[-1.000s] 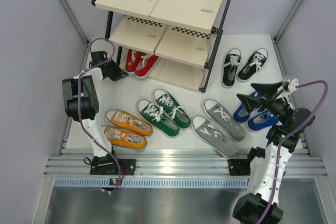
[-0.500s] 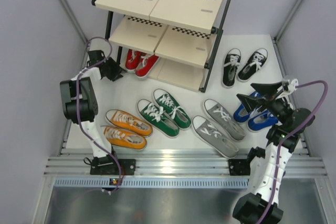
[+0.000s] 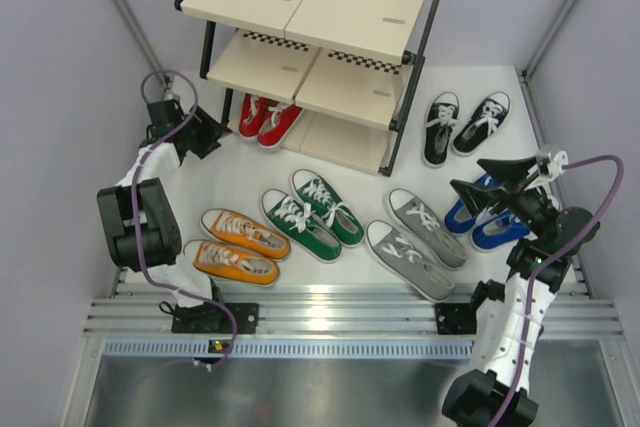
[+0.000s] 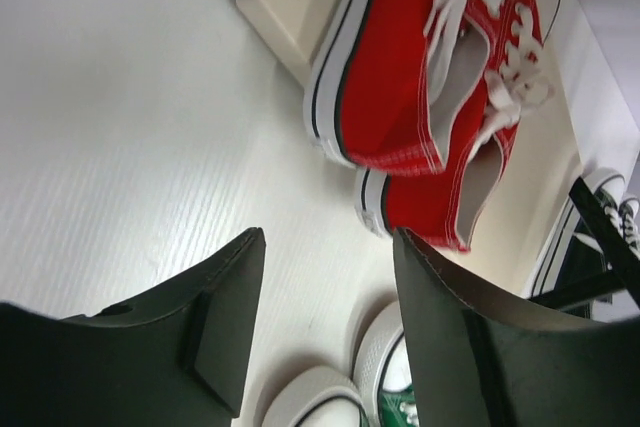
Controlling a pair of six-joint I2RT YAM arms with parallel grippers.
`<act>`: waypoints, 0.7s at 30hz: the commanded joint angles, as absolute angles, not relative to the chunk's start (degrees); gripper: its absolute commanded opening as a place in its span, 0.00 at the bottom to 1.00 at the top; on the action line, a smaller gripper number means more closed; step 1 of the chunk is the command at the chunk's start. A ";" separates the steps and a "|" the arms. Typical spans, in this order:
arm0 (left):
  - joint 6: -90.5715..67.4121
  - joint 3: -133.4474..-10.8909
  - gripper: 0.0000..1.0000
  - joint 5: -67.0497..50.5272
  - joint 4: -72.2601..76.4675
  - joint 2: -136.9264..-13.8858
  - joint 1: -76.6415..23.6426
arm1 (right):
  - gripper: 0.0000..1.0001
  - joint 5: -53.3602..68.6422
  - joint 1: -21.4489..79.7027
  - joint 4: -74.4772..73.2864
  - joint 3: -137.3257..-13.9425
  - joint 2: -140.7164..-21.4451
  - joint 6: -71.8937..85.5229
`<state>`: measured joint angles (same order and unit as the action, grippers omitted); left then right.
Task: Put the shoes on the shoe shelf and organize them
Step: Adjust the shoe at the shoe shelf, then pick up the shoe at the center of the board.
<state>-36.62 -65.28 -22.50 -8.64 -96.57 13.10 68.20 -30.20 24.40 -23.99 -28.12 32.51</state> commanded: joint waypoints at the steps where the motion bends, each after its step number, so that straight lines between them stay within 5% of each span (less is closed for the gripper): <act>1: -34.55 -62.32 0.60 -26.62 -6.42 -89.06 13.45 | 0.99 69.34 -31.20 25.84 -25.14 -27.95 30.59; 6: -32.43 -54.94 0.75 -32.33 -6.33 -78.07 13.27 | 0.99 73.64 -29.27 22.43 -27.41 -29.09 22.99; 9: -32.78 -48.71 0.88 -36.47 -6.15 -69.28 13.27 | 0.99 76.89 -25.24 0.95 -34.08 -33.65 2.23; 10: -32.52 -47.21 0.95 -37.52 -6.15 -64.39 13.27 | 0.99 76.64 -23.57 -17.48 -39.58 -35.23 -6.16; 14: -33.04 -39.39 0.98 -37.80 -6.15 -52.23 13.18 | 0.99 65.33 -4.21 -41.70 -51.84 -46.11 -30.66; 21: -32.53 -32.79 0.98 -43.59 -8.34 -39.21 9.94 | 0.99 28.16 29.50 -44.74 -60.90 -59.22 -35.77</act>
<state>-33.93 -34.30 -38.79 -8.23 -42.33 11.18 46.87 20.16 -37.71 -57.49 -55.72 -27.33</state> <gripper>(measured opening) 0.983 0.993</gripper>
